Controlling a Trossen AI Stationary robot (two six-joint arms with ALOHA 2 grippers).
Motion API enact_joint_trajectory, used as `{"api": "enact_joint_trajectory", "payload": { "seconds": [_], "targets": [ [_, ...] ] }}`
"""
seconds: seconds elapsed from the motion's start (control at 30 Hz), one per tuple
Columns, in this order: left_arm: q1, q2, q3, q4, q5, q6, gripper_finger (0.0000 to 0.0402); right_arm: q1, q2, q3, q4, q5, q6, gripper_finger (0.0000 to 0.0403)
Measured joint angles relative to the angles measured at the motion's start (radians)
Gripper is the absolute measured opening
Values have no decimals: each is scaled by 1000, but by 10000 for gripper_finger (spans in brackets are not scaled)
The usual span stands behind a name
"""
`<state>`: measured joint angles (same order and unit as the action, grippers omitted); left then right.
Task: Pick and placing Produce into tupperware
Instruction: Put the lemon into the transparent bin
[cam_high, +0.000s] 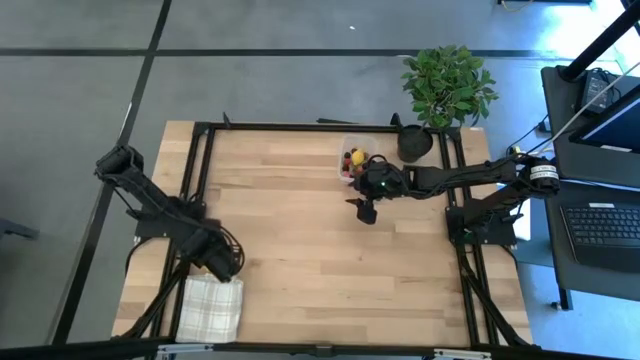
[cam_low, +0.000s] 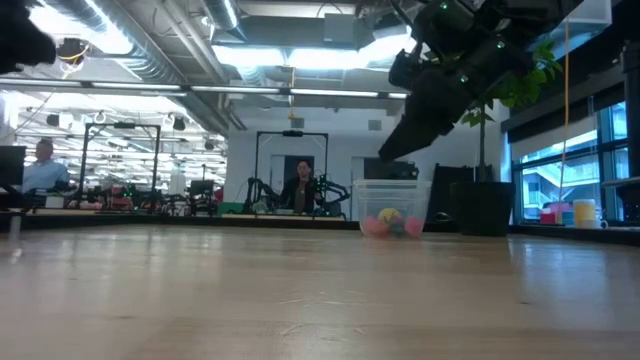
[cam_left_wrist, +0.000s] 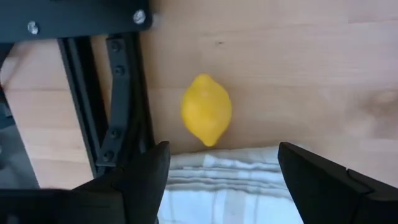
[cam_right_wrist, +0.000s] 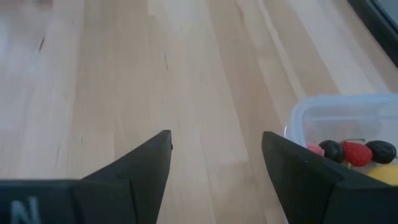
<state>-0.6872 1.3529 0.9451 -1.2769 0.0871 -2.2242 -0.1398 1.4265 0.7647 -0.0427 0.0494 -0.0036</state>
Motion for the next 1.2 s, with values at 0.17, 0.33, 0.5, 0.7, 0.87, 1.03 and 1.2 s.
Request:
{"api": "enact_joint_trajectory", "payload": {
  "seconds": [0.17,0.33,0.5,0.7,0.87,1.03,1.2],
  "targets": [
    [-26,-5,-81,131,10,-21,290,0,0,0,10,0,-6,252],
    [-26,-6,-148,167,25,-50,290,0,0,0,10,0,-6,252],
    [-26,-7,-194,190,61,-73,290,0,0,0,10,-1,-5,252],
    [-26,-8,-235,250,61,-73,290,0,0,0,27,-1,-5,252],
    [-26,-8,-294,336,58,-75,290,0,0,0,26,-1,-5,252],
    [-26,-8,-342,388,57,-78,290,0,0,0,25,0,-5,252],
    [-26,-8,-355,399,57,-45,290,0,0,0,25,-1,-6,252]
  ]
}}
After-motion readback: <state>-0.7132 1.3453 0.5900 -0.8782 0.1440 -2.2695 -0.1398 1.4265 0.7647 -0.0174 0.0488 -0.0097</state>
